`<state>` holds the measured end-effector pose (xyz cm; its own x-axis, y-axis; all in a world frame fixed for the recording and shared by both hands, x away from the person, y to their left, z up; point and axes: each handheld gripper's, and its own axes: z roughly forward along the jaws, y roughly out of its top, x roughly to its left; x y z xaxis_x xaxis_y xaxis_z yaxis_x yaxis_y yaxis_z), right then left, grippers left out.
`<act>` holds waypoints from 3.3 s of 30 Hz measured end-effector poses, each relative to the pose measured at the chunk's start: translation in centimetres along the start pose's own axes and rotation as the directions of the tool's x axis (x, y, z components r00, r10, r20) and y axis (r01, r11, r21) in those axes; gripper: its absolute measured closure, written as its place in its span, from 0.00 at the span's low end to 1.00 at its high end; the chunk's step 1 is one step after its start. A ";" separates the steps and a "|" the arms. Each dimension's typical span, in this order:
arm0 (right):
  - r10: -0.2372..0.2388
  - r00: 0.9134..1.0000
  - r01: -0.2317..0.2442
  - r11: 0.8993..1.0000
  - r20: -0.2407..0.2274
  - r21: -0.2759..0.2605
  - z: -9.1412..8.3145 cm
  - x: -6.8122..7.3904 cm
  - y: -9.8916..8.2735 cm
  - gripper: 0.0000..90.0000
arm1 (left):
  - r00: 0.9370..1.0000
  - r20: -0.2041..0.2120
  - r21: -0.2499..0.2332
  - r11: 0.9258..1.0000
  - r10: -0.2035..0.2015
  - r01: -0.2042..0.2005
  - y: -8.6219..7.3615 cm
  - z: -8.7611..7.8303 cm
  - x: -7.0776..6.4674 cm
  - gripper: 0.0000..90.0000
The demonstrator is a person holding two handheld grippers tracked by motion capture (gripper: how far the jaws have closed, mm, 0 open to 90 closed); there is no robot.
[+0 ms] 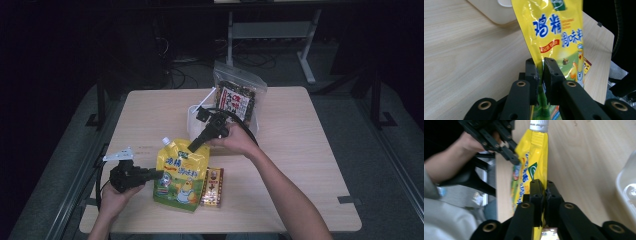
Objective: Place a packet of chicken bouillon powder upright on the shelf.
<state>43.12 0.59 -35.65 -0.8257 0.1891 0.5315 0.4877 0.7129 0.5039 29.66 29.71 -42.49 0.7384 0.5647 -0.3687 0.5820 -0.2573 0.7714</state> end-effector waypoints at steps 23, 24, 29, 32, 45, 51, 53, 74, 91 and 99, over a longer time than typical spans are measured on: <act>0.042 0.993 -0.052 0.995 -0.108 -0.089 -1.2 4.2 -1.1 1.00 | 0.997 -0.070 -0.040 0.999 -0.038 0.036 -0.3 -1.8 0.8 0.57; 0.039 0.993 -0.049 0.994 -0.108 -0.093 -1.3 4.3 -1.1 1.00 | 0.996 -0.077 -0.039 0.999 -0.040 0.037 -0.4 -1.8 0.8 0.56; 0.039 0.993 -0.054 0.989 -0.108 -0.139 -2.0 5.4 -1.1 1.00 | 0.994 -0.097 -0.028 0.999 -0.043 0.041 -0.5 -1.7 1.0 0.53; 0.049 0.993 -0.068 0.981 -0.109 -0.183 -2.7 5.6 -1.1 1.00 | 0.993 -0.107 -0.022 0.999 -0.045 0.043 -0.6 -1.6 1.0 0.52; 0.082 0.995 -0.096 0.937 -0.056 -0.336 -6.5 7.1 -0.9 1.00 | 0.992 -0.117 -0.006 0.999 -0.047 0.047 -0.7 -1.3 1.1 0.51; 0.102 0.995 -0.100 0.909 -0.017 -0.405 -8.4 7.8 -0.7 1.00 | 0.991 -0.125 0.003 0.999 -0.048 0.049 -0.8 -1.2 1.3 0.50; 0.112 0.994 -0.104 0.900 -0.006 -0.424 -9.1 7.9 -0.6 1.00 | 0.991 -0.124 0.003 0.999 -0.050 0.051 -0.8 -1.1 1.2 0.49; 0.273 0.956 -0.164 0.798 0.105 -0.579 -12.1 6.1 0.3 1.00 | 0.992 -0.125 0.032 0.999 -0.027 0.031 -0.6 -0.4 0.8 0.46; 0.369 0.918 -0.200 0.744 0.143 -0.637 -10.3 3.0 2.4 1.00 | 0.993 -0.120 0.030 0.999 -0.022 0.026 -0.6 -0.4 0.7 0.46; 0.396 0.905 -0.204 0.726 0.156 -0.657 -9.8 2.2 3.0 1.00 | 0.993 -0.117 0.034 0.999 -0.021 0.026 -0.6 -0.3 0.7 0.46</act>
<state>45.54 -3.43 -26.28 -0.5986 0.5585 0.5743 0.7087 0.0352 0.7046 29.74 30.50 -43.07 0.6808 0.6581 -0.3218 0.6120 -0.2696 0.7435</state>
